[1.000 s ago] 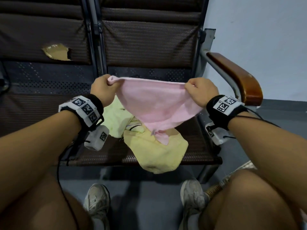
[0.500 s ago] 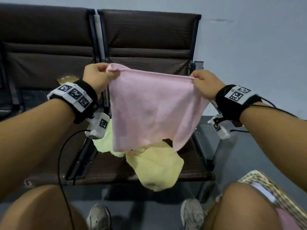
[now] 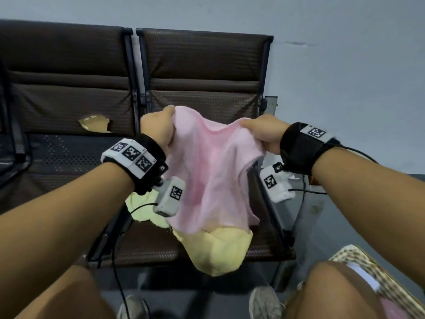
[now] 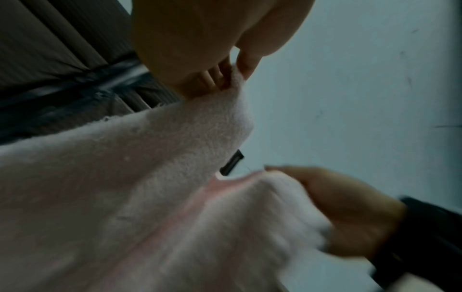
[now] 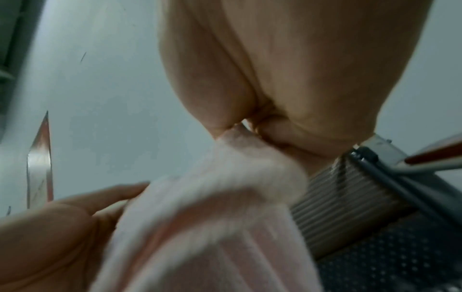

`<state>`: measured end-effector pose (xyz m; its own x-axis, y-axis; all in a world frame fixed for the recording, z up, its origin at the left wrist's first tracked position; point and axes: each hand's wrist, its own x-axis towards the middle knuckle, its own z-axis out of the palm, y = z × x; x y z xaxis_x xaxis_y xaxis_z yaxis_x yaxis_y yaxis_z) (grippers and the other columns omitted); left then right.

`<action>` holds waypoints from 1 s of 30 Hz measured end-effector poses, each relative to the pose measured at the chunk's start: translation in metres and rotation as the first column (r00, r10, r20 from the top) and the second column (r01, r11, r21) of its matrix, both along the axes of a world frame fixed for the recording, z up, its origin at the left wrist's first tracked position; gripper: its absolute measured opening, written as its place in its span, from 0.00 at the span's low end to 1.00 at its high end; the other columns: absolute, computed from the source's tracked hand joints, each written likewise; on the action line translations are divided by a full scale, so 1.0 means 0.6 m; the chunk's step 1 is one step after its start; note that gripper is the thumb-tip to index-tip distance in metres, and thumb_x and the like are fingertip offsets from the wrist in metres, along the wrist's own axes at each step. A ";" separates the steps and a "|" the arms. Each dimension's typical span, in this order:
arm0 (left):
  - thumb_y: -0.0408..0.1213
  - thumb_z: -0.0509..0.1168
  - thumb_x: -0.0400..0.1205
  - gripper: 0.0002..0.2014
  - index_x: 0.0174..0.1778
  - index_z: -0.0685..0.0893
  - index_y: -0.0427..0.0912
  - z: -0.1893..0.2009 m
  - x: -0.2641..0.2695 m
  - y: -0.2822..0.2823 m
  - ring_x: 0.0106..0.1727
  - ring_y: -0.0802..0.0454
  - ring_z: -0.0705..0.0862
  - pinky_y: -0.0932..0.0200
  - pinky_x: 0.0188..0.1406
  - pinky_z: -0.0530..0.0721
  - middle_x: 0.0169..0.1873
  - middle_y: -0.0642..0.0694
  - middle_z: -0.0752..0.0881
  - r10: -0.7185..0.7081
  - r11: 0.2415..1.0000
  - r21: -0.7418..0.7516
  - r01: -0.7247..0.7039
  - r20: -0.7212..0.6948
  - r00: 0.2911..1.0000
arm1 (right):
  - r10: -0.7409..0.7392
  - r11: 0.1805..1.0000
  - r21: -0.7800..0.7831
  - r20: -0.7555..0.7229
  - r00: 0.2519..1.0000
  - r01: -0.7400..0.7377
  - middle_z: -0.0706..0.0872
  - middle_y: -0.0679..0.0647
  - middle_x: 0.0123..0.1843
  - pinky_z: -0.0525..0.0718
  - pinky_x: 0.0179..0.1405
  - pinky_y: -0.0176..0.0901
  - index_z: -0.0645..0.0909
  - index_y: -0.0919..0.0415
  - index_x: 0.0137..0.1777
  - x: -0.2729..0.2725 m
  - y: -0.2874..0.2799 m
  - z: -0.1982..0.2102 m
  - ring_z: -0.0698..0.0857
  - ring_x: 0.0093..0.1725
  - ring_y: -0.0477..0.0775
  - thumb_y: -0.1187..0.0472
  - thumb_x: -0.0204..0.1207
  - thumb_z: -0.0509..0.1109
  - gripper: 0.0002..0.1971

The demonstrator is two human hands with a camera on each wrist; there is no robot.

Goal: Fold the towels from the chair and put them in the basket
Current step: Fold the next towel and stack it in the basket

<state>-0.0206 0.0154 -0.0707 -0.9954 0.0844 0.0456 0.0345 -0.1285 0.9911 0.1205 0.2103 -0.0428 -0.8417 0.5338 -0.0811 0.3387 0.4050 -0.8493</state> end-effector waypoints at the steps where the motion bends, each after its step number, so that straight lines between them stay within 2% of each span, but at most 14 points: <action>1: 0.48 0.72 0.75 0.16 0.35 0.89 0.36 0.002 0.022 0.013 0.30 0.51 0.80 0.58 0.33 0.76 0.22 0.52 0.81 -0.057 0.998 0.013 0.058 -0.016 0.998 | -0.003 0.995 -0.104 -0.044 0.999 -0.001 0.86 0.76 0.52 0.89 0.46 0.60 0.80 0.82 0.59 -0.006 -0.010 -0.003 0.86 0.43 0.65 0.58 0.81 0.68 0.22; 4: 0.46 0.70 0.82 0.17 0.30 0.89 0.41 0.005 0.099 0.038 0.27 0.56 0.74 0.62 0.29 0.72 0.22 0.51 0.78 -0.270 0.963 -0.041 0.267 -0.154 0.950 | 0.015 0.935 -0.350 -0.118 0.993 -0.055 0.85 0.59 0.47 0.87 0.36 0.43 0.81 0.68 0.63 -0.020 -0.042 -0.001 0.86 0.41 0.54 0.58 0.85 0.64 0.14; 7: 0.45 0.71 0.82 0.15 0.33 0.92 0.42 0.001 0.146 0.042 0.33 0.57 0.84 0.61 0.34 0.83 0.30 0.47 0.89 -0.421 0.904 -0.205 0.375 -0.276 0.864 | 0.122 0.898 -0.411 -0.115 0.986 -0.159 0.89 0.58 0.47 0.89 0.45 0.46 0.84 0.65 0.63 -0.014 -0.058 0.007 0.88 0.44 0.54 0.48 0.84 0.66 0.20; 10: 0.38 0.69 0.82 0.12 0.38 0.92 0.36 0.004 0.147 0.039 0.36 0.51 0.90 0.60 0.36 0.87 0.36 0.41 0.93 -0.499 0.866 -0.133 0.482 -0.164 0.851 | 0.112 0.931 -0.337 -0.092 0.989 -0.137 0.88 0.61 0.48 0.88 0.36 0.42 0.83 0.72 0.63 -0.007 -0.056 0.006 0.89 0.42 0.55 0.65 0.83 0.67 0.14; 12: 0.33 0.64 0.81 0.11 0.42 0.90 0.31 0.008 0.131 0.038 0.36 0.47 0.89 0.54 0.34 0.86 0.39 0.37 0.92 -0.395 0.918 -0.068 0.390 -0.100 0.913 | 0.073 0.965 -0.246 -0.066 0.995 -0.087 0.84 0.65 0.49 0.82 0.42 0.47 0.82 0.75 0.60 -0.006 -0.050 0.004 0.85 0.45 0.60 0.73 0.78 0.63 0.13; 14: 0.27 0.62 0.78 0.11 0.54 0.85 0.35 0.005 0.108 0.035 0.46 0.45 0.88 0.45 0.49 0.88 0.48 0.37 0.90 -0.282 0.954 -0.147 0.261 -0.140 0.949 | 0.079 0.979 -0.186 -0.044 0.996 -0.086 0.80 0.64 0.49 0.74 0.46 0.54 0.80 0.80 0.62 -0.006 -0.047 0.005 0.79 0.46 0.63 0.74 0.74 0.61 0.18; 16: 0.23 0.63 0.72 0.28 0.71 0.75 0.39 0.002 0.092 0.031 0.62 0.41 0.84 0.41 0.66 0.83 0.62 0.38 0.84 -0.347 0.924 -0.202 0.325 -0.083 0.934 | 0.150 0.977 -0.150 -0.029 0.988 -0.153 0.79 0.62 0.50 0.68 0.45 0.55 0.79 0.77 0.65 -0.007 -0.046 0.008 0.75 0.47 0.62 0.75 0.73 0.59 0.21; 18: 0.25 0.63 0.66 0.35 0.73 0.75 0.36 -0.002 0.078 0.027 0.67 0.38 0.82 0.43 0.68 0.81 0.66 0.35 0.82 -0.578 0.807 -0.139 0.574 0.013 0.816 | 0.218 0.971 -0.092 -0.020 0.976 -0.219 0.79 0.61 0.48 0.69 0.37 0.50 0.81 0.74 0.62 -0.008 -0.045 0.011 0.74 0.45 0.60 0.75 0.73 0.58 0.19; 20: 0.29 0.64 0.71 0.27 0.68 0.82 0.33 -0.004 0.069 0.022 0.64 0.40 0.85 0.49 0.62 0.84 0.61 0.36 0.86 -0.762 0.640 -0.101 0.762 0.048 0.646 | 0.257 0.966 0.008 -0.005 0.966 -0.257 0.81 0.59 0.44 0.73 0.28 0.39 0.85 0.67 0.54 -0.009 -0.037 0.012 0.78 0.39 0.56 0.70 0.75 0.62 0.12; 21: 0.30 0.64 0.76 0.22 0.68 0.83 0.34 -0.007 0.061 0.021 0.64 0.41 0.86 0.49 0.64 0.84 0.62 0.37 0.87 -0.780 0.618 -0.095 0.780 0.051 0.624 | 0.286 0.956 0.061 0.012 0.958 -0.286 0.85 0.58 0.43 0.77 0.29 0.38 0.86 0.63 0.52 -0.009 -0.030 0.012 0.82 0.38 0.54 0.66 0.77 0.66 0.09; 23: 0.32 0.70 0.79 0.17 0.64 0.86 0.33 -0.015 0.041 0.026 0.61 0.40 0.88 0.42 0.67 0.83 0.59 0.36 0.89 -0.691 0.711 -0.141 0.688 0.038 0.722 | 0.325 0.917 0.199 0.126 0.937 -0.345 0.91 0.59 0.46 0.84 0.40 0.48 0.87 0.58 0.51 -0.011 -0.008 0.013 0.88 0.42 0.57 0.54 0.75 0.76 0.09; 26: 0.30 0.75 0.76 0.10 0.53 0.90 0.34 -0.025 0.010 0.037 0.46 0.46 0.90 0.45 0.51 0.88 0.48 0.38 0.91 -0.513 0.831 -0.312 0.460 -0.109 0.852 | 0.168 0.780 0.539 0.308 0.937 -0.317 0.89 0.54 0.37 0.82 0.36 0.43 0.88 0.58 0.40 -0.024 0.032 0.012 0.87 0.39 0.56 0.47 0.68 0.81 0.14; 28: 0.32 0.76 0.73 0.08 0.46 0.93 0.45 -0.022 -0.007 0.044 0.44 0.50 0.91 0.45 0.49 0.91 0.45 0.42 0.93 -0.445 0.849 -0.402 0.342 -0.195 0.874 | 0.086 0.743 0.635 0.225 0.971 -0.212 0.85 0.49 0.32 0.76 0.29 0.40 0.86 0.55 0.36 -0.035 0.047 0.010 0.84 0.37 0.54 0.47 0.70 0.79 0.12; 30: 0.38 0.77 0.71 0.06 0.43 0.93 0.51 -0.010 -0.022 0.054 0.48 0.50 0.91 0.44 0.51 0.91 0.43 0.48 0.93 -0.386 0.863 -0.441 0.246 -0.261 0.885 | 0.066 0.770 0.631 0.060 0.996 -0.089 0.84 0.49 0.33 0.73 0.29 0.40 0.85 0.54 0.35 -0.047 0.054 0.006 0.83 0.37 0.54 0.49 0.73 0.75 0.11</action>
